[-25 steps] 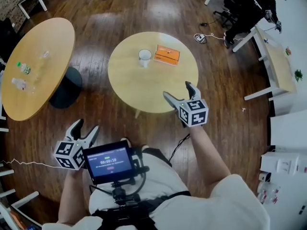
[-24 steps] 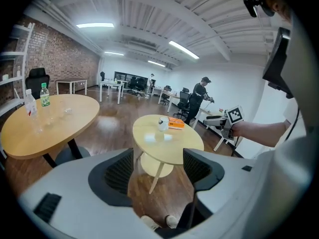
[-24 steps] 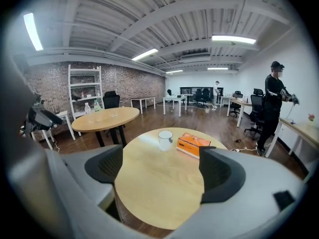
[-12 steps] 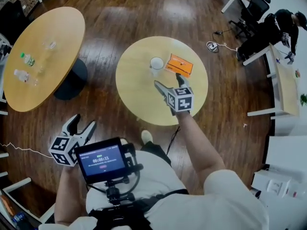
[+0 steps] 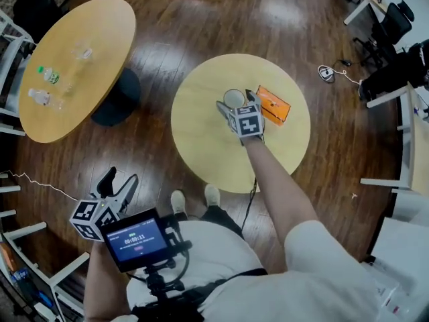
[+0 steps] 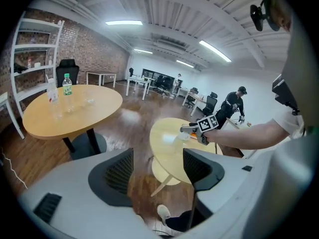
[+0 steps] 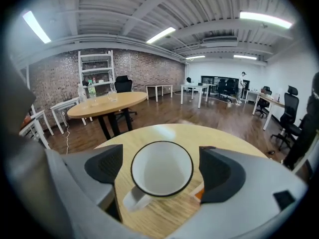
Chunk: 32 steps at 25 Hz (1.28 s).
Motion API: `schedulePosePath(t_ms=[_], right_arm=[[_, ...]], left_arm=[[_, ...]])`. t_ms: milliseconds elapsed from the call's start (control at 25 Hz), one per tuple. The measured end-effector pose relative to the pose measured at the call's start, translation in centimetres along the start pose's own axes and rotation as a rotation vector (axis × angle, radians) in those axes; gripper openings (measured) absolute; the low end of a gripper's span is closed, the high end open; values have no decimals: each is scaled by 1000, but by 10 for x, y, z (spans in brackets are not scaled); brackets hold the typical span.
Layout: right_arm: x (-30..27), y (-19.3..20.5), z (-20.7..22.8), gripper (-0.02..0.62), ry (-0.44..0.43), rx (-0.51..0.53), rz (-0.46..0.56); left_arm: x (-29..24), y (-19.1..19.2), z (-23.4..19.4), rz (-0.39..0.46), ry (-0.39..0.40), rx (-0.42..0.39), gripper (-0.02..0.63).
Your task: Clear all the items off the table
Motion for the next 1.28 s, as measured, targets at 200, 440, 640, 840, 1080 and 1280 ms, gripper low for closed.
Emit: schedulePosePath(t_ms=[200,440,640,840,1080,1280], right_arm=[[-32,18,-3,488,-3,4,-64],[-38,14,-6,443,3,54,-10],[-38,19,-6,431,-10,114,-22],[-20,5,-12,430,-60,158,27],[20,-20,-22,428,-132,200,99],[51,-35,-23,428,-176,241,117]], left_arm=[[5,2,4,19,-82,22,317],[7,5,0,6,-129,53,318],[0,2,3,1,-122,43,317],[-4,-3,5,9,-115,40,317],[-5,1,15,11,-104,37,318],[2,5,16,29,-122,42,318]])
Point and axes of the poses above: the fingertips, and each gripper's own axes: x backward along the fingers, z to its right, y out of its underside, the point moved 7 cm from there along x, backward along the fingers, and after that the axes turned 6 degrees about y, right-handed, at the moved point
